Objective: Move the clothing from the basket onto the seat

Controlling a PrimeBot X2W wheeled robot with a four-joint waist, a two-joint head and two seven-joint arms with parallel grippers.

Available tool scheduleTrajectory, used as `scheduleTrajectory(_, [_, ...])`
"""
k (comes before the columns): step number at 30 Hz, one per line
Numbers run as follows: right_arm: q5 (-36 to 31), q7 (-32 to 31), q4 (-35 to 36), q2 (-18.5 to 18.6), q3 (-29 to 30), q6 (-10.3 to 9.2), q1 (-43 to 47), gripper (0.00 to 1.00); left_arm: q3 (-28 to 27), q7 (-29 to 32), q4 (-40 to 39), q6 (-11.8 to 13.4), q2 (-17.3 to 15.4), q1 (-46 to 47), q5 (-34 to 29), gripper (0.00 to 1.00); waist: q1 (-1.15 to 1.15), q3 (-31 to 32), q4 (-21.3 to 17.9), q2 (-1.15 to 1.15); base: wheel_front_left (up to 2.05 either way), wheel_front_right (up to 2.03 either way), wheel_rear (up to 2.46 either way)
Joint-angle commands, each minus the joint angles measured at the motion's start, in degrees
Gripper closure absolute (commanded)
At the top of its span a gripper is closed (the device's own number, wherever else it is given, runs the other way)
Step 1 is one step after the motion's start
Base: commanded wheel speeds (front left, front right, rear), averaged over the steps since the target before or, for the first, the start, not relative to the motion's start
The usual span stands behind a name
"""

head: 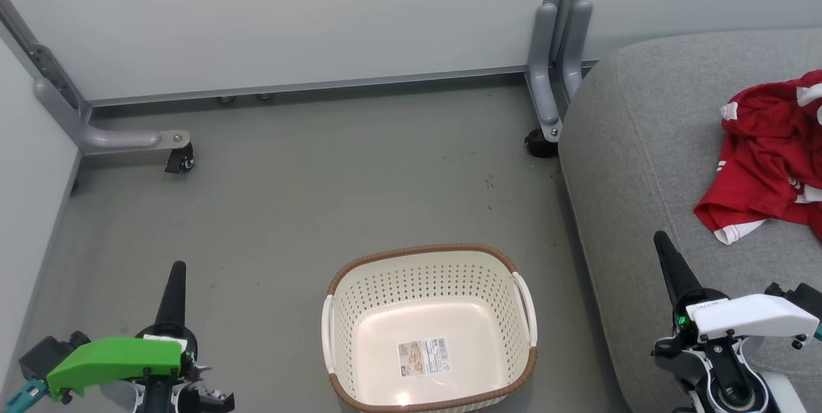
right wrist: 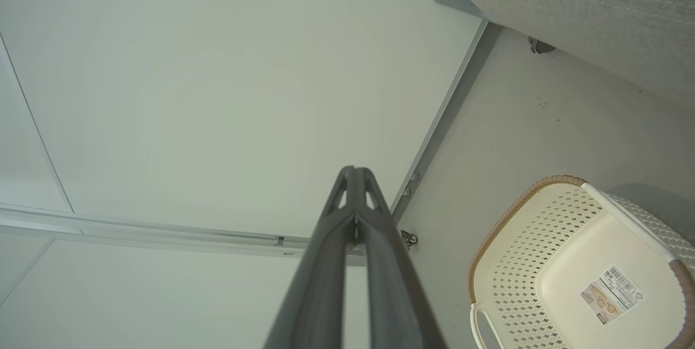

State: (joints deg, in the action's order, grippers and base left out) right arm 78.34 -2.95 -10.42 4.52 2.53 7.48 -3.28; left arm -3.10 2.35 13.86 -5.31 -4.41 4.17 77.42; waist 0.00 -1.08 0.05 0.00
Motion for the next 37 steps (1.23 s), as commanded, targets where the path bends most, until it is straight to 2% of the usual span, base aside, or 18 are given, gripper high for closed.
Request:
scheduleTrajectory(1, [1.37, -0.12, -0.06, 0.33, 0.23, 0.03, -1.06, 1.0, -0.41, 0.35, -0.15, -0.47, 0.1, 1.39, 1.27, 1.0, 0.0, 0.03, 0.0, 0.0, 0.0, 0.0, 0.0])
scheduleTrajectory(37, [15.94, -1.95, -3.64, -0.05, 1.93, 0.02, -3.05, 1.0, -3.68, 4.37, 0.23, -2.39, 1.57, 2.51, 15.1, 1.0, 0.0, 0.89, -0.05, 0.0, 0.0, 0.0, 0.0])
